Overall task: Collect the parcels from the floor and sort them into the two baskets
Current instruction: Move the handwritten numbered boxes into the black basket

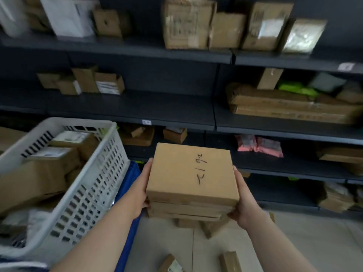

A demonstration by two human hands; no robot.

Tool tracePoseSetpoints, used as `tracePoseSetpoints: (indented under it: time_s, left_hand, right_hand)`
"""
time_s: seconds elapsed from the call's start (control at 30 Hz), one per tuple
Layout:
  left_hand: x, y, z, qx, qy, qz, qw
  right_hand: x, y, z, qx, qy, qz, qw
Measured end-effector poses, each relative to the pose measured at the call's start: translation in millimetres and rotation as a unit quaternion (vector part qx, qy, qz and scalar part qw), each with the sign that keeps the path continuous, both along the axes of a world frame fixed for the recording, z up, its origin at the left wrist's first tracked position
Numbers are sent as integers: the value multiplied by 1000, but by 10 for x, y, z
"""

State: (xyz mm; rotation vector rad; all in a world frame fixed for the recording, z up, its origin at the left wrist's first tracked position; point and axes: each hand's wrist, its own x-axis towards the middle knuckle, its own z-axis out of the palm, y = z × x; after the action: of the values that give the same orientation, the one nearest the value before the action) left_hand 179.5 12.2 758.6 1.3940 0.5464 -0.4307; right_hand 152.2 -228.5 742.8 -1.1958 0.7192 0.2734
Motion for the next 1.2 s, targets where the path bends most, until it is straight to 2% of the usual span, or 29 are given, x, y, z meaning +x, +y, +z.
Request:
tracePoseSetpoints:
  time_s: [0.23, 0.5, 0.9, 1.07, 1.2]
  left_hand:
    - [-418, 740, 851, 12, -58, 86, 995]
    - [-922, 2270, 1402, 31, -110, 191, 975]
    - [-1887, 5300, 1475, 25, -90, 295, 951]
    - [-1849, 6096, 1390, 7, -55, 308, 950]
    - [-1514, 6517, 1213, -6, -43, 309, 950]
  right_hand:
    - [57, 722, 779, 17, -49, 107, 993]
    - [100, 2364, 1375, -13, -84, 222, 971]
    - [-359, 5616, 1482, -20, -87, 356, 930]
    - [-378, 6388, 1434, -3, -54, 412, 910]
    - [-96, 6735, 1333, -29, -33, 410, 911]
